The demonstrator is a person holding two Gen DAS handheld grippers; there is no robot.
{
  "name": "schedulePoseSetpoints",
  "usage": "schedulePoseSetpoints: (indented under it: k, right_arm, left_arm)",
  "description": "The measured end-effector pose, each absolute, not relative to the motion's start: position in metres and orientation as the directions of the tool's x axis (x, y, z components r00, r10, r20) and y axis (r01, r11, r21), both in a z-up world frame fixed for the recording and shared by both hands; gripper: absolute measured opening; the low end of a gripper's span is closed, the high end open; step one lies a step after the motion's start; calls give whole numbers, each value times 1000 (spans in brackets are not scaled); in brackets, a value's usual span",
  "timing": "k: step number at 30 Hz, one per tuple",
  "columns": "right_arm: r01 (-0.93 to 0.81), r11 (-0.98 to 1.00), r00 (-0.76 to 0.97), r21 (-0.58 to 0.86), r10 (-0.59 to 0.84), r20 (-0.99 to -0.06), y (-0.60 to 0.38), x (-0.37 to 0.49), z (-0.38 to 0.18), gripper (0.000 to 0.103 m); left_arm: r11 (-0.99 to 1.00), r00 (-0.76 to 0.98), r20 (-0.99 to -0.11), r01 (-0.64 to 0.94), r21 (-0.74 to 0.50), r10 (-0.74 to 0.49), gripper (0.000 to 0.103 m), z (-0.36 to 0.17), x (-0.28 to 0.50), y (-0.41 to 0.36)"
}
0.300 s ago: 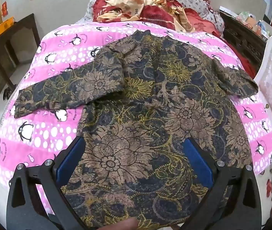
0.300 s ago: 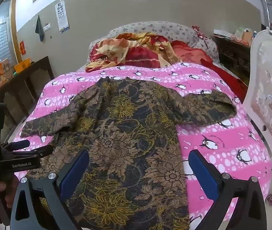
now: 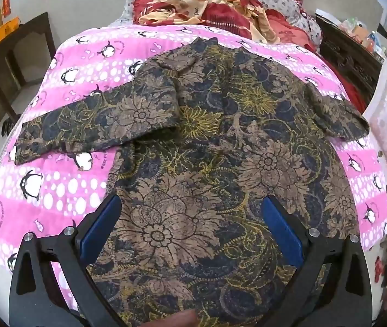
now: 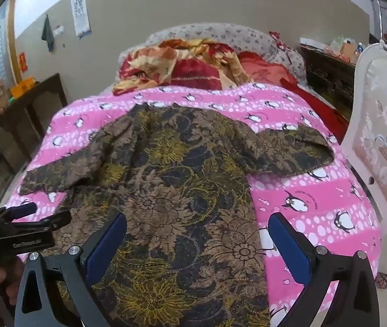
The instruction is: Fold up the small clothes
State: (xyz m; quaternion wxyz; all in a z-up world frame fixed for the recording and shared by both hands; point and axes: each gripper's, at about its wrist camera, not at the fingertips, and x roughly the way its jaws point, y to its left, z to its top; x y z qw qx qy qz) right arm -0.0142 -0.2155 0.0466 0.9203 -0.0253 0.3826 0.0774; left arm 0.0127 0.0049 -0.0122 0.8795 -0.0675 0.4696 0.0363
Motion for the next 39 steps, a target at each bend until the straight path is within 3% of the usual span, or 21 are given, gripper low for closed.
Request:
schedulePoseSetpoints:
  k: [26, 39]
  right_arm:
    - [-84, 976, 683, -201, -90, -725, -196, -22, 37, 103]
    - [-59, 987, 671, -149, -72, -738, -222, -18, 31, 103]
  left_arm:
    - [989, 532, -846, -140, -43, 38, 103, -29, -7, 9]
    - [992, 537, -840, -122, 15, 79, 103, -21, -4, -9]
